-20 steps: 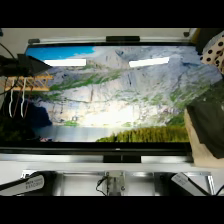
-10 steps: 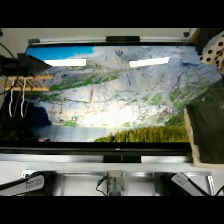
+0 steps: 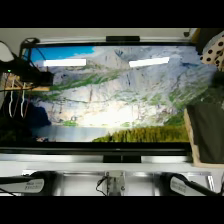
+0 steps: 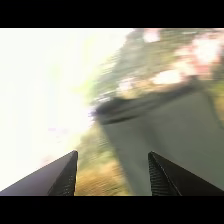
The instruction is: Fold the shirts.
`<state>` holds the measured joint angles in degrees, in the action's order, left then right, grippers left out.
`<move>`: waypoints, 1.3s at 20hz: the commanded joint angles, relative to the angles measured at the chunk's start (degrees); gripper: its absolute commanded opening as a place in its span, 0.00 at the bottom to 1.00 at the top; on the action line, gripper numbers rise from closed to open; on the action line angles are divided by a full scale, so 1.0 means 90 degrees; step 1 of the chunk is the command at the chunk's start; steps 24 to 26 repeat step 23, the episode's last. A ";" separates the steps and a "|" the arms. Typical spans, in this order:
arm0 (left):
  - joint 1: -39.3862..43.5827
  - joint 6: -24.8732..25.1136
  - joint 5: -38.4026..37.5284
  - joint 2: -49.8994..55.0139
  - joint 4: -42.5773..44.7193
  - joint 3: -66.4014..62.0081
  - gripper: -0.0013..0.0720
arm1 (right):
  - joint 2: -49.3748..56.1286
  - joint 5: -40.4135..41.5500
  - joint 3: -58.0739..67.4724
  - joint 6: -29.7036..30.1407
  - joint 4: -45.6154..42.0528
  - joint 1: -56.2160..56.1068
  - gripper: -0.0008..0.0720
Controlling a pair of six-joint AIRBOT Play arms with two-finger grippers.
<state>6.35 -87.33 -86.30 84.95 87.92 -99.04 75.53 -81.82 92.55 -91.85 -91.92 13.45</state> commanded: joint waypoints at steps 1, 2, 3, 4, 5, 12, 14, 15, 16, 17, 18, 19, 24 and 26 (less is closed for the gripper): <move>0.0636 -0.0498 -0.0578 0.0243 0.1146 0.0153 0.90 | 0.0848 -0.1134 0.0189 -0.0471 0.0976 -0.1591 0.77; 0.0690 -0.0495 -0.0559 0.0117 0.1059 0.0505 0.90 | 0.0952 -0.1197 0.0129 -0.0573 0.1127 -0.1826 0.77; 0.0702 -0.0500 -0.0442 -0.0092 0.0916 0.0947 0.90 | 0.0945 -0.1151 -0.0022 -0.0590 0.1166 -0.2028 0.77; 0.0704 -0.0491 -0.0253 -0.0376 0.0629 0.1464 0.90 | 0.0933 -0.1141 -0.0168 -0.0648 0.1161 -0.2174 0.77; 0.0707 -0.0495 -0.0049 -0.0644 0.0529 0.1894 0.90 | 0.0935 -0.1137 -0.0338 -0.0714 0.1168 -0.2283 0.77; 0.0682 -0.0498 0.0376 -0.0993 0.0534 0.2305 0.85 | 0.0935 -0.0974 -0.0517 -0.0629 0.1171 -0.2506 0.77; 0.0685 -0.0498 0.0372 -0.0962 0.0532 0.2305 0.85 | 0.0935 -0.0974 -0.0517 -0.0629 0.1175 -0.2506 0.77; 0.0685 -0.0498 0.0359 -0.0952 0.0534 0.2305 0.85 | 0.0935 -0.0974 -0.0517 -0.0629 0.1178 -0.2506 0.77; 0.0685 -0.0498 0.0359 -0.0952 0.0534 0.2305 0.85 | 0.0935 -0.0974 -0.0517 -0.0629 0.1178 -0.2506 0.77; 0.0685 -0.0498 0.0359 -0.0950 0.0534 0.2305 0.85 | 0.0935 -0.0974 -0.0517 -0.0629 0.1178 -0.2506 0.77; 0.0685 -0.0498 0.0359 -0.0950 0.0532 0.2305 0.85 | 0.0935 -0.0974 -0.0517 -0.0629 0.1178 -0.2506 0.77; 0.0685 -0.0498 0.0362 -0.0950 0.0534 0.2305 0.85 | 0.0935 -0.0974 -0.0517 -0.0629 0.1175 -0.2506 0.77; 0.0685 -0.0498 0.0359 -0.0950 0.0534 0.2305 0.85 | 0.0935 -0.0974 -0.0517 -0.0629 0.1175 -0.2506 0.77; 0.0685 -0.0498 0.0359 -0.0950 0.0534 0.2305 0.85 | 0.0935 -0.0974 -0.0517 -0.0629 0.1175 -0.2506 0.77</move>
